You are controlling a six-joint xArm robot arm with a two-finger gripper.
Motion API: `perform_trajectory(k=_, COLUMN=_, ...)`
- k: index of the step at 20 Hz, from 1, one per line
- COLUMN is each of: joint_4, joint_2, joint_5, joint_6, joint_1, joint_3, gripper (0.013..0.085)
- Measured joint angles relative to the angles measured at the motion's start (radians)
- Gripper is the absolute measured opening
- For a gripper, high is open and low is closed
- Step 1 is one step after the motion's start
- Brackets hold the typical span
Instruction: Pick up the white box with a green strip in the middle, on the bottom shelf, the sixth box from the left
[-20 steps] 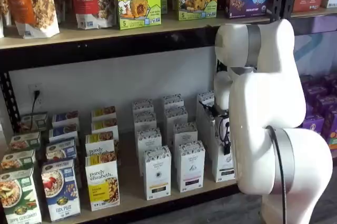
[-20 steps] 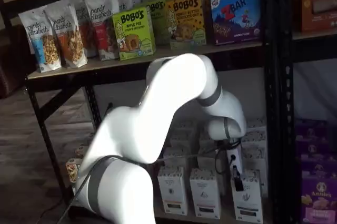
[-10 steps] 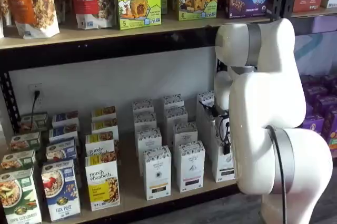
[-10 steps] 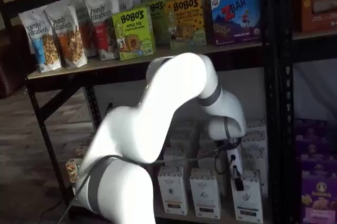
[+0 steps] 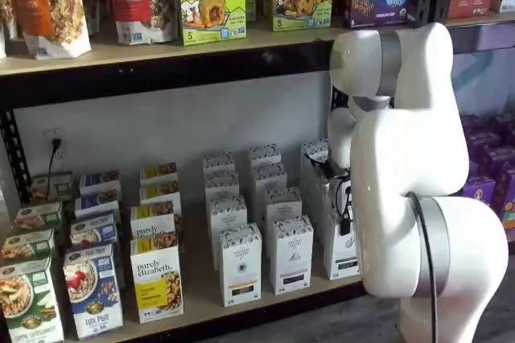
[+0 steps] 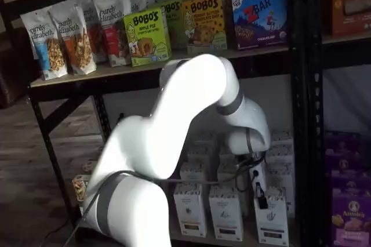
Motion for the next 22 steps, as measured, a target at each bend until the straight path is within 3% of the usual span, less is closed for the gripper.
perform_trajectory(k=8, joint_4=-0.111, joint_2=-0.047, joint_5=-0.059, joint_6=0.099, joint_1=-0.006, joint_3=0.092, gripper=0.0490)
perform_trajectory(k=13, joint_4=-0.164, joint_2=-0.120, joint_5=-0.091, joint_6=0.156, joint_1=-0.003, joint_3=0.211, gripper=0.0490)
perform_trajectory(k=18, joint_4=-0.153, joint_2=-0.236, joint_5=-0.125, joint_6=0.152, joint_1=-0.005, joint_3=0.377, gripper=0.0490)
perform_trajectory(k=22, joint_4=-0.118, joint_2=-0.341, joint_5=-0.136, joint_6=0.123, joint_1=-0.004, joint_3=0.506, gripper=0.0490)
